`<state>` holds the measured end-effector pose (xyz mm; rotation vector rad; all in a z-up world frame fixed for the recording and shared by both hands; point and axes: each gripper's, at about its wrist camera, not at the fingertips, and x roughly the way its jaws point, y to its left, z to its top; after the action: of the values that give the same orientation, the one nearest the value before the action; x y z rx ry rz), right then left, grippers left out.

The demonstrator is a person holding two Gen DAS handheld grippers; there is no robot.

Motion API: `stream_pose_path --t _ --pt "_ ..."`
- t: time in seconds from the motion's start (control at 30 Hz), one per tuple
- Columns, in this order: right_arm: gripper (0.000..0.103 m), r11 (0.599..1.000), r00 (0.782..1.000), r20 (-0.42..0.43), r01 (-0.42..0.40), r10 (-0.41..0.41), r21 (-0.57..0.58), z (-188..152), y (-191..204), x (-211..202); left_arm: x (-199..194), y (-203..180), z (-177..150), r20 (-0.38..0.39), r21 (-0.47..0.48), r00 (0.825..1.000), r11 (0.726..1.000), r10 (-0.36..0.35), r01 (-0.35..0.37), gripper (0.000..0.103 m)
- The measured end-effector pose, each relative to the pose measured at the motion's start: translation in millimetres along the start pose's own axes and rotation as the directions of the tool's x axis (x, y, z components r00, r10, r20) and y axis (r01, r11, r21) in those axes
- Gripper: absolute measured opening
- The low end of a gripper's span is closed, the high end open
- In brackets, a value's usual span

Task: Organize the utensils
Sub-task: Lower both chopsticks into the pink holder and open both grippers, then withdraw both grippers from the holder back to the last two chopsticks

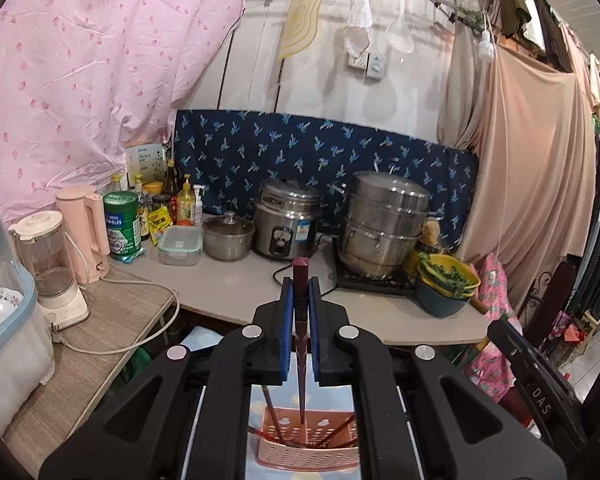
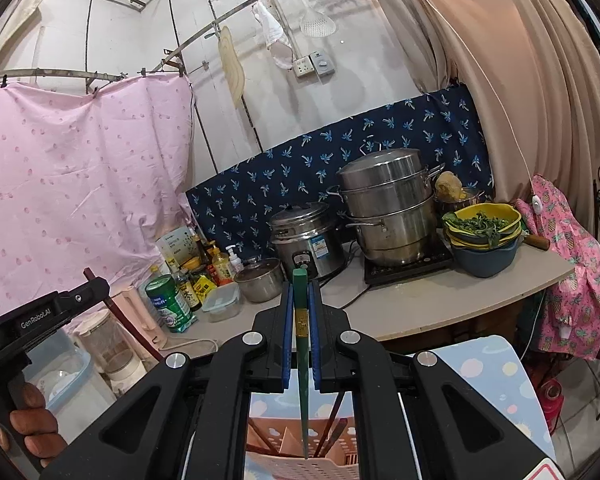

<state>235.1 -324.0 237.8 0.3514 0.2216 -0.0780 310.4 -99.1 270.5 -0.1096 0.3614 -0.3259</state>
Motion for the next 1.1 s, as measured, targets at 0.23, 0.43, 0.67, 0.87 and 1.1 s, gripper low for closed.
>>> stream_pose_path --t 0.23,0.43,0.67,0.87,1.1 --pt "0.007 0.999 0.998 -0.058 0.021 -0.023 -0.038 -28 0 36 37 16 -38 -0.099 0.001 0.995 1.000 0.029 -0.030 0.007" --pt "0.007 0.998 0.993 -0.113 0.033 -0.040 -0.062 -53 -1 55 52 23 -55 -0.145 -0.006 0.989 0.999 0.036 -0.037 0.007" --pt "0.012 0.997 0.989 -0.141 0.045 -0.053 -0.063 -64 -6 60 55 28 -63 -0.159 -0.003 0.986 0.998 0.054 -0.055 0.020" --pt "0.027 0.997 0.991 -0.123 0.045 -0.053 -0.063 -62 -5 49 47 30 -65 -0.141 -0.002 0.987 0.997 0.078 -0.080 0.046" --pt "0.033 0.995 0.992 -0.118 0.042 -0.053 -0.092 -64 1 30 29 32 -71 -0.141 0.008 0.986 0.996 0.090 -0.090 0.047"
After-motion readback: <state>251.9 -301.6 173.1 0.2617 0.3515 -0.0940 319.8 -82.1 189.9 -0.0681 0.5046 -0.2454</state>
